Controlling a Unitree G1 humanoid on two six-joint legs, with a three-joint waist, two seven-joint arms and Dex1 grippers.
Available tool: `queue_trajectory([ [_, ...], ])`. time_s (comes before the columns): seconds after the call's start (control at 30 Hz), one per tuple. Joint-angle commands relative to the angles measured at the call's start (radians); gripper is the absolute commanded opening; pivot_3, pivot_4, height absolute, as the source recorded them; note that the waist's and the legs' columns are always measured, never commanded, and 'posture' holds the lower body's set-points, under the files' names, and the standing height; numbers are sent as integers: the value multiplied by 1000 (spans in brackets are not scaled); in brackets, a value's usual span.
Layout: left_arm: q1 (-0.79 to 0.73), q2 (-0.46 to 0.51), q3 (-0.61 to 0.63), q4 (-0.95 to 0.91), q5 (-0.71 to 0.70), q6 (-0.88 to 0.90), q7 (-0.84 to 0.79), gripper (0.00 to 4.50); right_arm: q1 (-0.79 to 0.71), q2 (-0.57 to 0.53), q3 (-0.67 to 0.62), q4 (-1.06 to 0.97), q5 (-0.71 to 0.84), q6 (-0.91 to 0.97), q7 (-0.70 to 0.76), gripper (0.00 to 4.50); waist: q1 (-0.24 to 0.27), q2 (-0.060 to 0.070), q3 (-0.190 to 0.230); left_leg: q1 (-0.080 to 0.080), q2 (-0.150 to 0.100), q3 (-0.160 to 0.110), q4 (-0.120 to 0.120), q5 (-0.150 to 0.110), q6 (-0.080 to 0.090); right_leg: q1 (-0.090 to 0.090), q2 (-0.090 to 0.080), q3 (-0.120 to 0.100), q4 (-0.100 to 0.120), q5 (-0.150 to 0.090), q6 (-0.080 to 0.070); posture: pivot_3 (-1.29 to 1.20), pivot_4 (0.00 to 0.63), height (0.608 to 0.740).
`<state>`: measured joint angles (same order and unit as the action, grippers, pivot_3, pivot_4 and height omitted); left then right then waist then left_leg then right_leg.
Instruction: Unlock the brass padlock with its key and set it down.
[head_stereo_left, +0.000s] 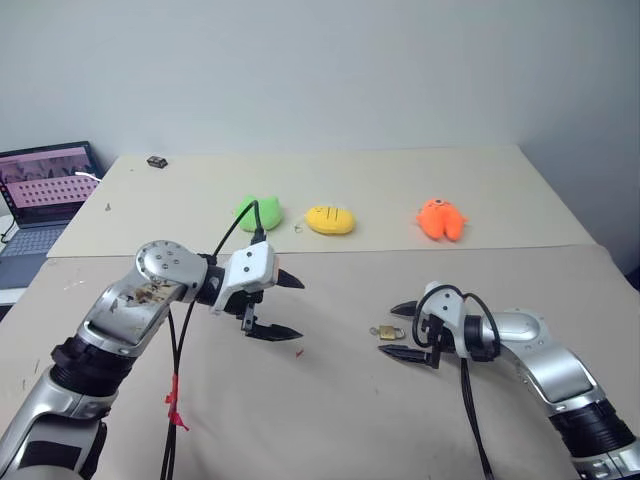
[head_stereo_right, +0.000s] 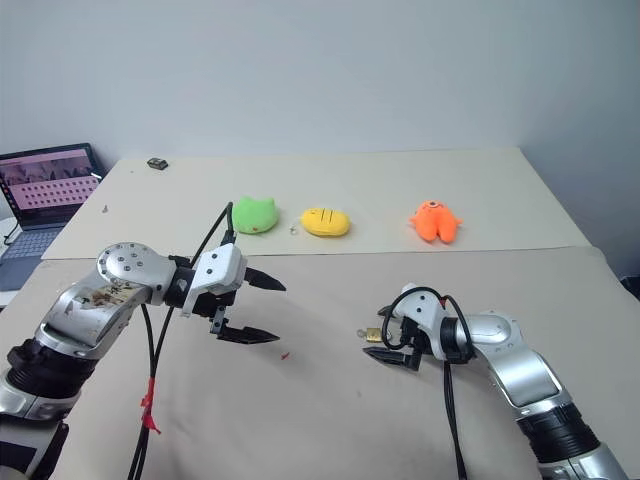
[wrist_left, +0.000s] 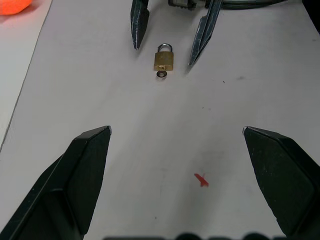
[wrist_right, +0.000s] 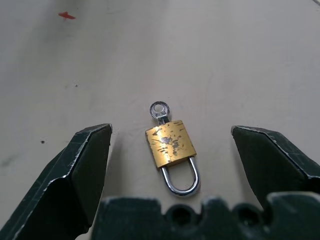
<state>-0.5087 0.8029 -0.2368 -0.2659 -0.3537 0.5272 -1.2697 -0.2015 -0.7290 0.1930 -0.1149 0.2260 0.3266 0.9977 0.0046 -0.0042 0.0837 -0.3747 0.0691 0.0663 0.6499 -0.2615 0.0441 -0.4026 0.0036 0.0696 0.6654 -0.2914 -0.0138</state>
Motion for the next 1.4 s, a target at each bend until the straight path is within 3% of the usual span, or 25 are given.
queue_trajectory([
  [0.03,3,17,52,-50,-23,21,24,4500,-44,11,4,35,-14,-57,32,4488,1,0,0,0,0,0,0,0,0,0,0,0,0,0,0,0,150,650],
  [0.27,25,41,73,-71,-24,33,36,4500,-65,10,35,115,-52,-126,96,4488,5,0,0,-1,0,-1,2,0,0,1,0,0,0,0,0,0,150,650],
  [0.37,33,47,81,-80,-27,37,40,4500,-65,4,42,137,-66,-147,120,3841,5,0,0,-1,0,-1,3,0,0,1,0,0,0,-1,1,0,150,650],
  [0.6,38,41,89,-85,-28,46,55,4500,-75,1,39,137,-71,-141,153,1259,5,0,0,0,0,-2,3,0,0,1,1,0,0,-1,1,0,150,650],
  [0.67,41,25,97,-81,-41,53,67,4500,-81,1,39,125,-71,-130,157,904,5,0,0,0,0,-3,3,0,0,1,2,0,1,0,0,0,150,650],
  [0.87,42,-86,173,-36,-170,190,171,4500,-101,6,24,70,-82,-110,131,905,4,0,0,-2,1,-4,4,0,1,1,2,0,1,0,-1,0,150,650],
  [1.13,0,-271,346,75,-451,681,413,4500,-177,-2,-7,-79,-142,-124,40,905,-2,3,-1,-6,2,-9,10,-1,2,-1,6,0,11,-2,3,0,150,650],
  [1.4,-54,-321,391,140,-533,802,485,4500,-264,-12,19,-214,-199,-148,27,905,-3,8,-4,-8,1,-12,11,-1,1,-1,6,0,13,0,-1,0,150,650],
])
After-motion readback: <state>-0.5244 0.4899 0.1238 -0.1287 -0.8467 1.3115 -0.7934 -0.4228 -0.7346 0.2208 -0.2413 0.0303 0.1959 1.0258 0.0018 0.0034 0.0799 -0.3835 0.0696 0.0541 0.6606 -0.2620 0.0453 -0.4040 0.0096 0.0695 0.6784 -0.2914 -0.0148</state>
